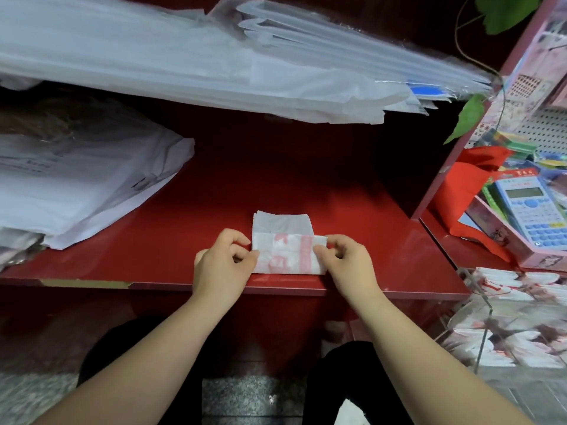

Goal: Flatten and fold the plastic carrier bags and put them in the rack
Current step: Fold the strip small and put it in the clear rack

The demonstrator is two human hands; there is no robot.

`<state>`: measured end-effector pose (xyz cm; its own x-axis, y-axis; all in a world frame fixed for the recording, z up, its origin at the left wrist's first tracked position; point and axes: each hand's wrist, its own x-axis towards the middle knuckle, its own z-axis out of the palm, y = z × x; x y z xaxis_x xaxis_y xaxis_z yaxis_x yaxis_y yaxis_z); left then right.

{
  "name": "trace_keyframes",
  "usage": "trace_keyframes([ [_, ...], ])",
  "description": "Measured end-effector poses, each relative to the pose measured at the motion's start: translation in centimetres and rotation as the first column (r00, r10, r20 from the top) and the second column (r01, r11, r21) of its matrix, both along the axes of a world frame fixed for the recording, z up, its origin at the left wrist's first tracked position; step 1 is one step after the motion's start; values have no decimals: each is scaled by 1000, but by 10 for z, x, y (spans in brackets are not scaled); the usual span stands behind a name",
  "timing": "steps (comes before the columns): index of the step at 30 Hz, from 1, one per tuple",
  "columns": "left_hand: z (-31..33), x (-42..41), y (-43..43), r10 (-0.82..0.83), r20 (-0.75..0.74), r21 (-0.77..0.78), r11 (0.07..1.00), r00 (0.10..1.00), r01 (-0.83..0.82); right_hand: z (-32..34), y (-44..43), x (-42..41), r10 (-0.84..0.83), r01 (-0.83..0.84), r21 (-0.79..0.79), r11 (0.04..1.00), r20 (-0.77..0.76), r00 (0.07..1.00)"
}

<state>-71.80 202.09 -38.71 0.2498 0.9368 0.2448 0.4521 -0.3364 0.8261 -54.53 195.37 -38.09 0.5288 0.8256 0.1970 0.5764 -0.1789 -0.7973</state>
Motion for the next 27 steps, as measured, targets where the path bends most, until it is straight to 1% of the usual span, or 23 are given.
trace_keyframes([
  [2,1,0,-2,22,-54,72,997,998,-18,4,5,-3,-17,27,-77,997,125,992],
  [3,1,-2,-4,33,-115,128,992,993,-18,6,6,-6,-15,36,-111,993,190,982],
  [5,-5,-4,-3,76,-234,295,956,969,-4,7,8,-10,-15,61,-153,986,288,957],
  [7,-14,-6,-2,75,-324,458,885,943,88,5,10,-14,-26,94,-164,982,376,926],
  [8,-17,-7,-1,31,-368,502,848,929,171,2,10,-15,-29,110,-166,980,428,904],
  [9,-19,-9,0,-29,-423,522,809,906,270,0,10,-15,-31,122,-162,979,475,880],
  [11,-23,-13,2,-115,-551,529,718,827,452,-4,9,-16,-42,129,-130,983,522,852],
  [12,-24,-15,3,-130,-604,518,686,786,511,-5,7,-16,-45,115,-103,988,520,853],
  [13,-26,-17,4,-127,-631,525,656,766,542,-7,6,-15,-37,76,-53,996,517,855],
  [14,-27,-19,6,-135,-637,525,646,759,555,-9,5,-13,-7,13,-9,1000,523,853],
  [16,-28,-24,5,-145,-601,549,640,786,538,-13,-1,-11,107,-136,11,991,558,823],
  [17,-31,-26,6,-144,-566,579,631,812,516,-15,-6,-9,179,-210,-16,977,592,786],
  [18,-32,-29,5,-159,-535,583,642,830,498,-17,-12,-7,249,-276,-58,960,628,737],
  [20,-35,-33,3,-203,-452,567,686,869,456,-20,-24,-2,339,-359,-112,926,665,665],
  [22,-37,-37,0,-257,-317,518,760,913,393,-24,-34,2,383,-412,-126,902,672,634],
  [23,-36,-38,-1,-264,-246,478,804,933,353,-26,-38,3,381,-425,-104,899,665,643],
  [24,-33,-38,-3,-264,-175,415,854,949,314,-28,-40,1,360,-423,-61,904,645,675],
  [26,-27,-37,-6,-236,-40,261,936,971,238,-28,-40,-4,278,-377,71,923,555,784],
  [27,-23,-35,-7,-208,-1,201,958,978,204,-26,-39,-7,227,-333,136,933,495,838],
])
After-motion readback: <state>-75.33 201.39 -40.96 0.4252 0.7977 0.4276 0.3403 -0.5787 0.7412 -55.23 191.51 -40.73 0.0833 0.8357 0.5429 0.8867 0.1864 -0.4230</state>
